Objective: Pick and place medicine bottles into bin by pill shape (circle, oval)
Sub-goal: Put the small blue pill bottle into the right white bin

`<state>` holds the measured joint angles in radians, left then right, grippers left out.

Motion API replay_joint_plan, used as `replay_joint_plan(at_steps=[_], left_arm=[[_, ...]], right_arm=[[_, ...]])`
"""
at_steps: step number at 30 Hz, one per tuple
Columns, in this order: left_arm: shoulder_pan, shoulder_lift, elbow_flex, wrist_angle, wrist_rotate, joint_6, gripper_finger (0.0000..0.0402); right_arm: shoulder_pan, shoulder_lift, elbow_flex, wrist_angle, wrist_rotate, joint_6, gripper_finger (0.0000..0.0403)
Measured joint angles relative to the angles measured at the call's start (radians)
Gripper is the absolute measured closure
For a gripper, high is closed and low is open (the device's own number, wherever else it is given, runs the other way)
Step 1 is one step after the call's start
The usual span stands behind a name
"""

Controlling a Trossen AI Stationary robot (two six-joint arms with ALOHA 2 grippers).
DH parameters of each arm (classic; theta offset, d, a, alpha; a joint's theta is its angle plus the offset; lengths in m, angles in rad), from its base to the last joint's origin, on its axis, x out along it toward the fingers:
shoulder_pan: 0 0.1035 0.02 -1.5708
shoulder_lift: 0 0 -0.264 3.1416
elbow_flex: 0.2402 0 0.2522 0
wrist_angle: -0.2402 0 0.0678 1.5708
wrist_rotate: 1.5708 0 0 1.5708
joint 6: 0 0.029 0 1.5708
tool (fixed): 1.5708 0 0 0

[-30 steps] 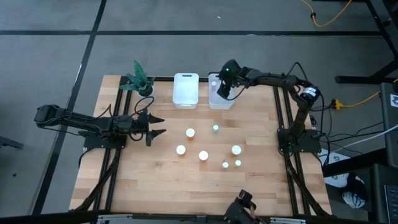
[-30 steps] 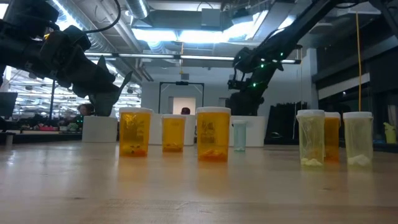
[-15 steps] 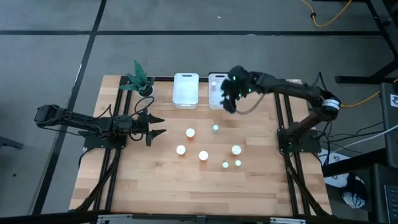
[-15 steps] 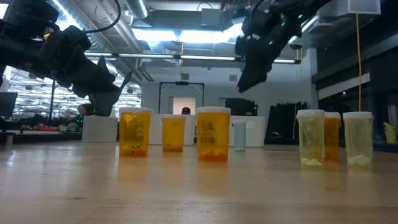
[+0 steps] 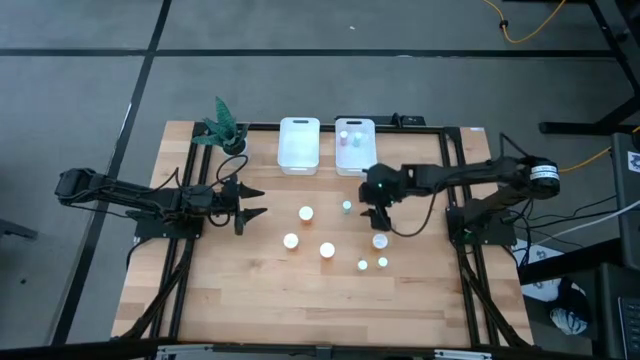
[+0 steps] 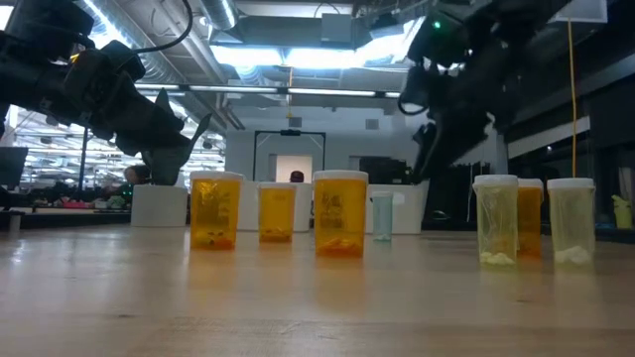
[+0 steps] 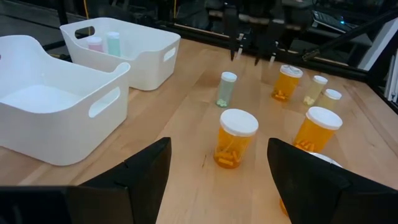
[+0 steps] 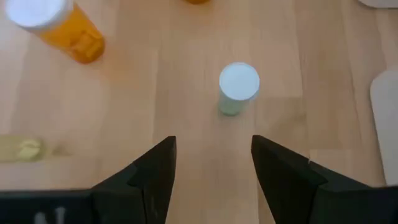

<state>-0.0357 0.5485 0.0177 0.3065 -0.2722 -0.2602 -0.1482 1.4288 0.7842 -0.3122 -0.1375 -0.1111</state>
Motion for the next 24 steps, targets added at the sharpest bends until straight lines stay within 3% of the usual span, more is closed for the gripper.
replay_joint_plan(at_steps=[5,24], left_arm=[[0.0,0.0,0.0,0.0,0.0,0.0,0.0143],[0.0,0.0,0.0,0.001,0.0,0.0,0.0143]], right_arm=[[0.002,0.002,-0.085,0.193,0.013,0.004,0.0192],[-0.007,0.084,-0.077,0.249,0.013,0.003,0.0191]])
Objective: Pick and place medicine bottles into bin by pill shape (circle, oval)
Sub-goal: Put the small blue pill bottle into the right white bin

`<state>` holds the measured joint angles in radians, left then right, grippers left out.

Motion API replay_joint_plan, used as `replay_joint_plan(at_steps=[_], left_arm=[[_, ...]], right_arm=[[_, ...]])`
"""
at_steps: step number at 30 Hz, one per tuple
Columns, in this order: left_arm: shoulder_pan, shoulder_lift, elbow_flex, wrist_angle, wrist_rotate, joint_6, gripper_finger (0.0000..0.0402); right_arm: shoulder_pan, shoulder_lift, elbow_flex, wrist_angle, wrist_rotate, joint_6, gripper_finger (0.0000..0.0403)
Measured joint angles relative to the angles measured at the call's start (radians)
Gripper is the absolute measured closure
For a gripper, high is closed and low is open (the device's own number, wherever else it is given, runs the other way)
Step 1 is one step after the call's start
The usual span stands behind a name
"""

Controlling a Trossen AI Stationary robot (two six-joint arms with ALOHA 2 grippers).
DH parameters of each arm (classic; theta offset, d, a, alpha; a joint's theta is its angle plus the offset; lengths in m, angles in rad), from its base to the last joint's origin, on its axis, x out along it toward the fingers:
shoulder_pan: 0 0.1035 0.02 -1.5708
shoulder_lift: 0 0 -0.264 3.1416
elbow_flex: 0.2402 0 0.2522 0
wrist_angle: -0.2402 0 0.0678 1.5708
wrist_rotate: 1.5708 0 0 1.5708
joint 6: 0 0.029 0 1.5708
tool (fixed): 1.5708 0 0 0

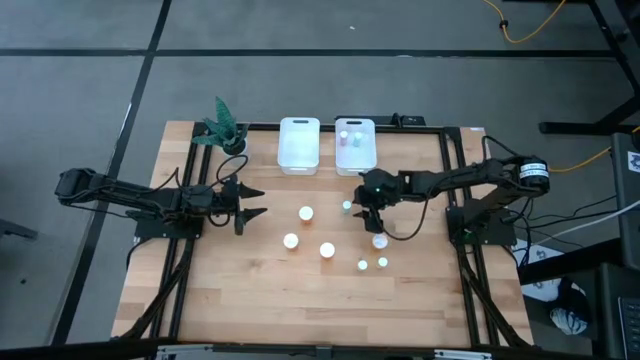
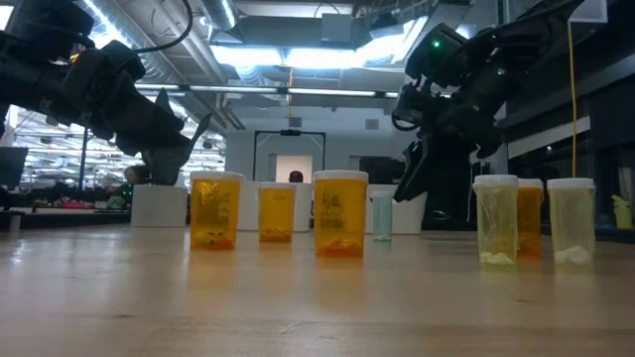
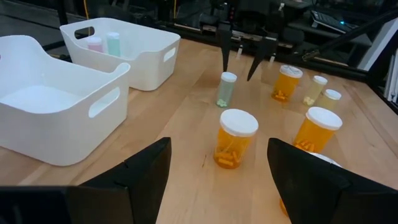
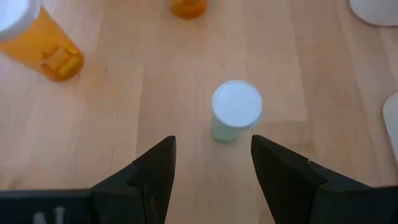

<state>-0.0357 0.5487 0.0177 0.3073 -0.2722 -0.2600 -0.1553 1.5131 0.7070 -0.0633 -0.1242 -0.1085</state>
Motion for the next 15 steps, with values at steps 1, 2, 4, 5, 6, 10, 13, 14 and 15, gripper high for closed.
replay_joint_plan(at_steps=[1,2,4,5,6,10,13,14,15], left_arm=[[0.0,0.0,0.0,0.0,0.0,0.0,0.0143],[0.0,0.0,0.0,0.0,0.0,0.0,0.0143],[0.0,0.0,0.0,0.0,0.0,0.0,0.0143],[0.0,0.0,0.0,0.0,0.0,0.0,0.0143],[0.0,0.0,0.0,0.0,0.0,0.0,0.0143],[0.0,0.0,0.0,0.0,0.0,0.0,0.0143],[0.0,0.0,0.0,0.0,0.0,0.0,0.0143],[0.0,0.0,0.0,0.0,0.0,0.0,0.0143],[0.0,0.0,0.0,0.0,0.0,0.0,0.0143]], right_arm=[[-0.006,0.0,0.002,0.0,0.0,0.0,0.0191],[-0.01,0.0,0.005,0.0,0.0,0.0,0.0191],[-0.019,0.002,0.009,0.0,0.0,-0.002,0.0191],[-0.02,0.004,0.011,0.001,0.0,-0.002,0.0189],[-0.02,0.005,0.012,0.0,0.002,-0.003,0.0186],[-0.019,0.025,0.012,0.001,0.002,-0.008,0.017],[-0.02,0.058,0.012,0.031,0.002,-0.009,0.0158],[-0.02,0.069,0.012,0.042,0.002,-0.02,0.0155],[-0.02,0.079,0.012,0.063,0.002,-0.032,0.0153]])
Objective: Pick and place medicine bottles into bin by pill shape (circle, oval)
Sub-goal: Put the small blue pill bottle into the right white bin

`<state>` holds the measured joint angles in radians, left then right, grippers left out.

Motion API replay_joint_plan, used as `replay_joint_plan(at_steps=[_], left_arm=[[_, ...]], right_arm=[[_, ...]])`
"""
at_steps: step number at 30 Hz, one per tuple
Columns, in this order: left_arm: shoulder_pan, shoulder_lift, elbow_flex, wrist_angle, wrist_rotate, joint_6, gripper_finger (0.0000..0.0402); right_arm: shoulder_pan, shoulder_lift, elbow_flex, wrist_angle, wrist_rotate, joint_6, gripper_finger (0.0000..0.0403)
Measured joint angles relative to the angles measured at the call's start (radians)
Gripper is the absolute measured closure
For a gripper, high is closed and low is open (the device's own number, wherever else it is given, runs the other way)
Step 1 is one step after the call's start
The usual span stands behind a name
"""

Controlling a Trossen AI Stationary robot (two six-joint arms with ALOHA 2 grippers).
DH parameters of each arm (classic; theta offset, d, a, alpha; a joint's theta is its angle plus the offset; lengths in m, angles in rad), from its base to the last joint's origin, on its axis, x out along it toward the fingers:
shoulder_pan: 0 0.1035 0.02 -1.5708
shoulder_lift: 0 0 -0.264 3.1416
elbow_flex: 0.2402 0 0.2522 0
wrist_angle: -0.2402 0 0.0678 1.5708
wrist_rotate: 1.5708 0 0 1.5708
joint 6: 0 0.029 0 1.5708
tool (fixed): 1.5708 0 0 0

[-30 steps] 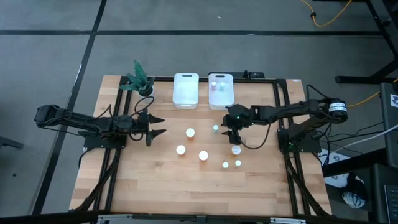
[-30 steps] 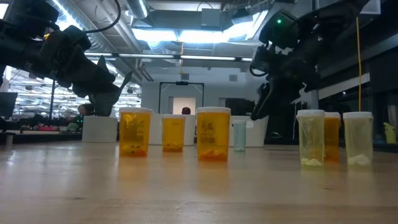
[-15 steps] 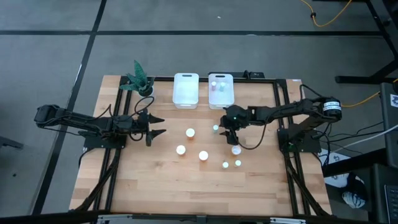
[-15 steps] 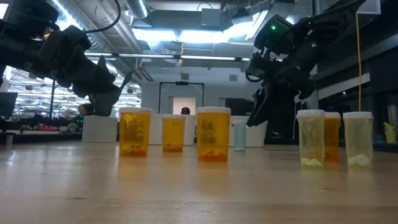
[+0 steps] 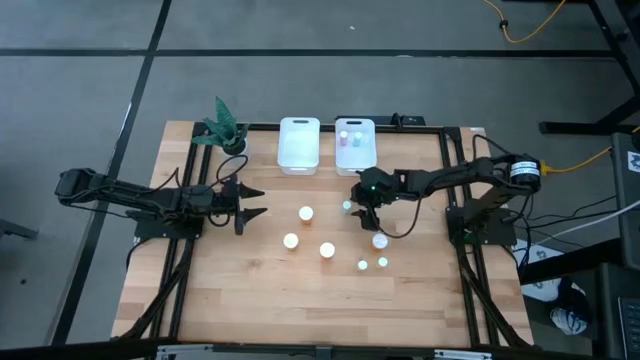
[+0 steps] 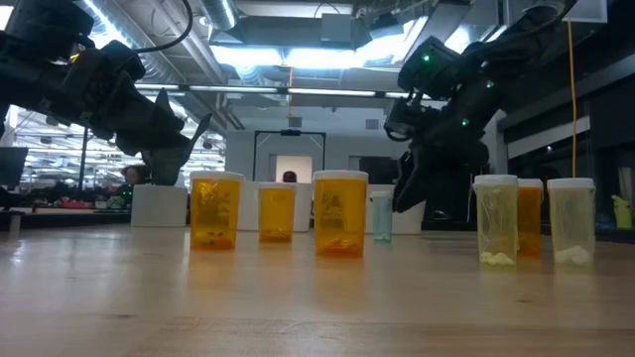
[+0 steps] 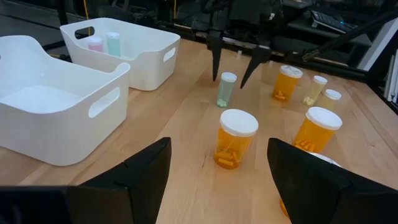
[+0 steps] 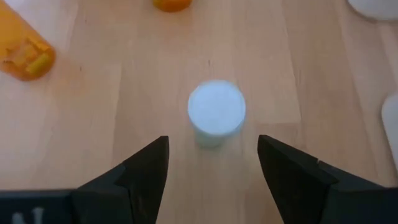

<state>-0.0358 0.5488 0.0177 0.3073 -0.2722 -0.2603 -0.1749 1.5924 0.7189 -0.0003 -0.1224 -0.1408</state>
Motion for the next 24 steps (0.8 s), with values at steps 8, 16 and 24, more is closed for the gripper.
replay_joint_plan(at_steps=[8,16,24], left_arm=[[0.0,0.0,0.0,0.0,0.0,0.0,0.0143],[0.0,0.0,0.0,0.0,0.0,0.0,0.0143],[0.0,0.0,0.0,0.0,0.0,0.0,0.0143]], right_arm=[[0.0,0.025,0.0,0.103,-0.001,-0.026,0.0147],[0.0,0.025,0.0,0.102,-0.001,-0.018,0.018],[0.0,0.022,0.004,0.097,-0.001,0.017,0.0275]])
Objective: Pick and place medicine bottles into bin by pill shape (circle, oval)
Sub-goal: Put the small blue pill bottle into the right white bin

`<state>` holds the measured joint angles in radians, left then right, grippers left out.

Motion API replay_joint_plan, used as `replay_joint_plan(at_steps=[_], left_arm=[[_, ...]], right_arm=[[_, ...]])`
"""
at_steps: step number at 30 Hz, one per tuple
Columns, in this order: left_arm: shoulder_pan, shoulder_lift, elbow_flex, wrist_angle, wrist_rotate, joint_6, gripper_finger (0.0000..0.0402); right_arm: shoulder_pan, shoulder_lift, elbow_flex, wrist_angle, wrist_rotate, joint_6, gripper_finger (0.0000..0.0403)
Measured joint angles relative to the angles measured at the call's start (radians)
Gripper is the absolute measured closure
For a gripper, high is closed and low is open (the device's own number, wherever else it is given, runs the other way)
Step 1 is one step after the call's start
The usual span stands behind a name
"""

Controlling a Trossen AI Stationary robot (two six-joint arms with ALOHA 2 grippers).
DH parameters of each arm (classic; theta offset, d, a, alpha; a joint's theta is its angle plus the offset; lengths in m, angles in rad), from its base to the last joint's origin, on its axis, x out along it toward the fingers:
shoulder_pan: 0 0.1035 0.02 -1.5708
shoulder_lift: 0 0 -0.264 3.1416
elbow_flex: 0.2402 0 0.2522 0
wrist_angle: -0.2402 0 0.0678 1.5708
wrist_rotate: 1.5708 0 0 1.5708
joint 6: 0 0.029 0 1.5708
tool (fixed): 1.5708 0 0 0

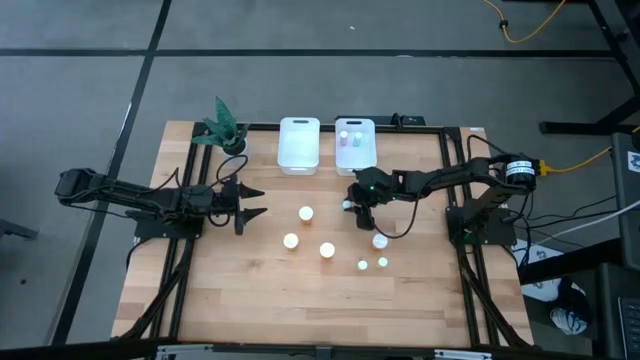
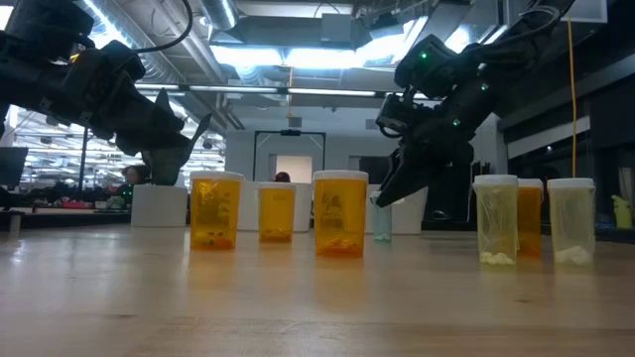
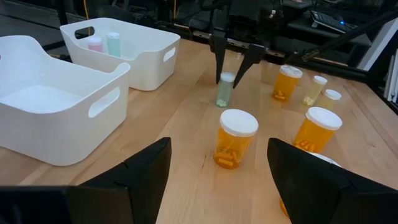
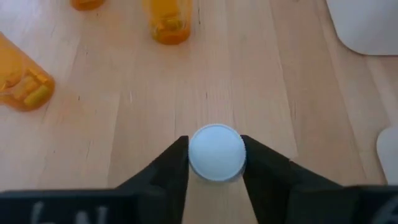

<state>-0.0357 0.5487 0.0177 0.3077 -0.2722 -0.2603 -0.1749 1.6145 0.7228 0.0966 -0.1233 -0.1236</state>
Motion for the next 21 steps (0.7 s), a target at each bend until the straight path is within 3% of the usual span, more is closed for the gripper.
replay_joint_plan(at_steps=[6,14,17,21], left_arm=[[0.0,0.0,0.0,0.0,0.0,0.0,0.0143],[0.0,0.0,0.0,-0.001,0.0,0.0,0.0143],[0.0,0.0,0.0,-0.001,0.0,0.0,0.0143],[0.0,0.0,0.0,-0.001,0.0,0.0,0.0143]], right_arm=[[-0.014,-0.053,0.095,-0.036,0.019,0.056,0.029],[-0.113,-0.105,0.28,-0.2,0.336,-0.061,0.0289],[-0.18,-0.105,0.296,-0.202,0.34,-0.065,0.0289],[-0.271,-0.101,0.268,-0.207,0.247,-0.027,0.0288]])
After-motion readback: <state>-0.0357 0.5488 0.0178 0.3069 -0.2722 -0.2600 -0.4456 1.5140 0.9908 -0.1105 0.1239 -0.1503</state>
